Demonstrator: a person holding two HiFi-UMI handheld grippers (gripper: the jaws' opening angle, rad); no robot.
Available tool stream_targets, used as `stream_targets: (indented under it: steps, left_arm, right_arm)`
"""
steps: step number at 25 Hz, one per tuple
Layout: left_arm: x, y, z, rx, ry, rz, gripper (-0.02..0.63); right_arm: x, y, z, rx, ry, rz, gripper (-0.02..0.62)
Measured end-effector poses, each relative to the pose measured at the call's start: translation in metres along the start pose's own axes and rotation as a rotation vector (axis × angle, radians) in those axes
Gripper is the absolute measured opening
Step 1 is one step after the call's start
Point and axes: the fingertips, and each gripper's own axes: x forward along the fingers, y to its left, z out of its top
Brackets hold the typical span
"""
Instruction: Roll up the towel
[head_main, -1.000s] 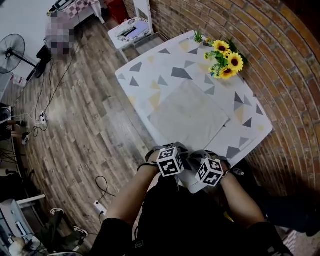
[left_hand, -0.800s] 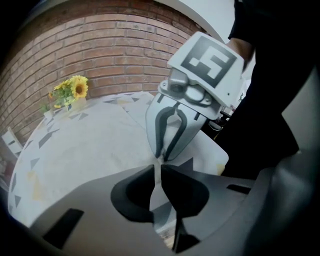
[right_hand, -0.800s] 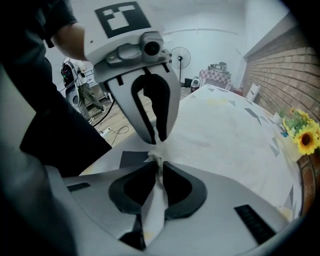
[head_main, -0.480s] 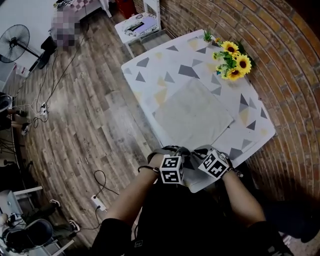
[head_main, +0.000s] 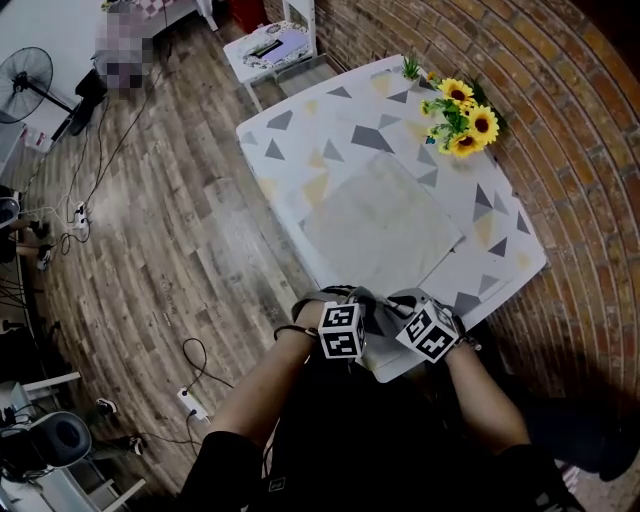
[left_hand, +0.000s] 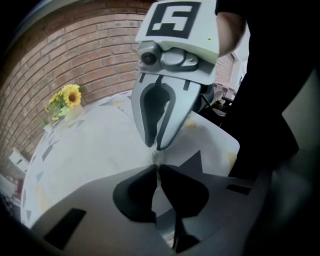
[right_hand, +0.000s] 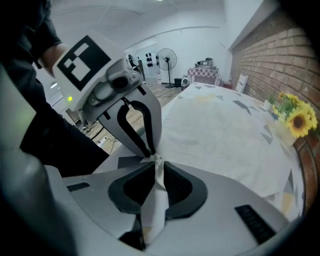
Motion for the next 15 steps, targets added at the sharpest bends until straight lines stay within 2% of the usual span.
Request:
stream_targets:
  steps: [4, 10, 12, 15]
  left_arm:
    - [0.0, 0.0, 0.0, -0.079, -0.022, -0.049, 0.032]
    - [-0.002, 0.003, 0.0, -0.08, -0.012, -0.023, 0.037]
    - [-0.004, 0.004, 0.001, -0.07, -0.008, -0.005, 0.058]
    - [-0.003, 0.003, 0.001, -0.044, 0.007, 0.001, 0.128]
  right_arm:
    - [-0.006, 0.017, 0.013, -0.093, -0.045, 0.048, 0.072]
    - [0.015, 0.015, 0.002, -0.172, 0.022, 0.019, 0.116]
    - [0.017, 0.014, 0.001, -0.185, 0.03, 0.022, 0.113]
    - [0.017, 0.012, 0.001, -0.192, 0.032, 0.019, 0.102]
